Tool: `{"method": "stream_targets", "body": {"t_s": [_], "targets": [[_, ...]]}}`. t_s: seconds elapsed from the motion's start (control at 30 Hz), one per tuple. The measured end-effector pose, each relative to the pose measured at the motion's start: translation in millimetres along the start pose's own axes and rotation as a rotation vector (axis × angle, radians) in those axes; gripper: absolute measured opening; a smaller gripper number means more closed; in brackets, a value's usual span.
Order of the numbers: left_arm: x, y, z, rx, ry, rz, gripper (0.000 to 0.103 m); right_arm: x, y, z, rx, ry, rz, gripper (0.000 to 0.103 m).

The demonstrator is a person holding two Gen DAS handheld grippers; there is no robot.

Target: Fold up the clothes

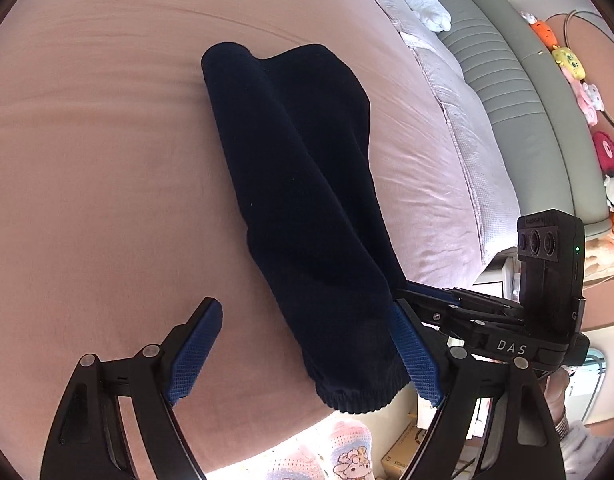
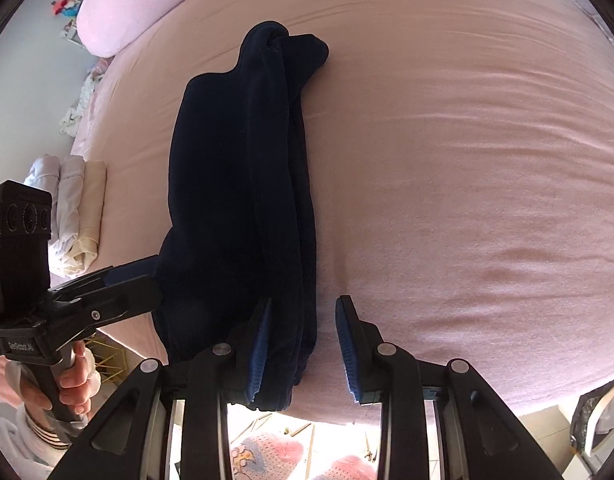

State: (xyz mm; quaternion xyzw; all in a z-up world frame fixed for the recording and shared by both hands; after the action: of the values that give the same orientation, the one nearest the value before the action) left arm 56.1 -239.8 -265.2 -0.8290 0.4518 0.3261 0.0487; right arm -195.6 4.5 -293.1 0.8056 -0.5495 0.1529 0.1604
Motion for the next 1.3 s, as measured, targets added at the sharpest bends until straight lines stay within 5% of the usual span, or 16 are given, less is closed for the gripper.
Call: {"method": "stream_targets", "body": {"t_s": [0.17, 0.23, 0.3, 0.37, 0.47, 0.63, 0.73, 0.77, 0.87, 1.13, 1.3], "targets": [[5, 11, -1, -0.033, -0.007, 0.002, 0.084, 3, 18, -11, -0.037, 0.008, -0.002, 0.031], [4, 12, 4, -0.03, -0.014, 0.0, 0.073, 11, 17, -12, -0.043, -0.006, -0.024, 0.031], [5, 9, 10, -0.02, -0.027, -0.01, 0.047, 18, 14, -10, -0.032, 0.0, -0.02, 0.032], [11, 2, 7, -0.02, -0.048, -0.03, 0.042, 31, 15, -6, -0.027, 0.009, -0.002, 0.037], [10, 1, 3, -0.033, -0.048, -0.017, 0.038, 33, 20, -6, -0.043, 0.016, 0.003, 0.047], [8, 1, 2, -0.023, -0.024, 0.007, 0.038, 42, 23, -3, -0.057, 0.017, -0.076, 0.047], [9, 0, 3, -0.017, -0.003, 0.016, 0.038, 48, 16, 4, -0.047, -0.002, -0.13, 0.037], [9, 0, 4, -0.013, 0.006, 0.018, 0.038, 48, 13, 6, -0.044, -0.025, -0.158, 0.023], [12, -5, -2, -0.009, 0.013, 0.009, 0.038, 45, 6, 7, -0.066, -0.098, -0.224, 0.017], [11, 4, -18, -0.013, -0.015, -0.019, 0.039, 23, -7, -4, -0.081, -0.129, -0.183, 0.016], [20, 16, -9, -0.019, 0.032, -0.047, 0.039, 15, -17, -4, -0.083, -0.122, -0.165, 0.016]]}}
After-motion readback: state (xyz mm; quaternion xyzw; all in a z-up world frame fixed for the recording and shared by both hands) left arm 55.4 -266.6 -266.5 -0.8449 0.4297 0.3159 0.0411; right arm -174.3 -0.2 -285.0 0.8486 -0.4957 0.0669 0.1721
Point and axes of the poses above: each gripper's, at about its wrist camera, not at the fingertips, and z roughly the way its jaws point, x to its left, y to its top, the point moved 10 cm from there along z, roughly the way its jaws point, and after that the axes turned 5 degrees about z, right-handed, at the moved point
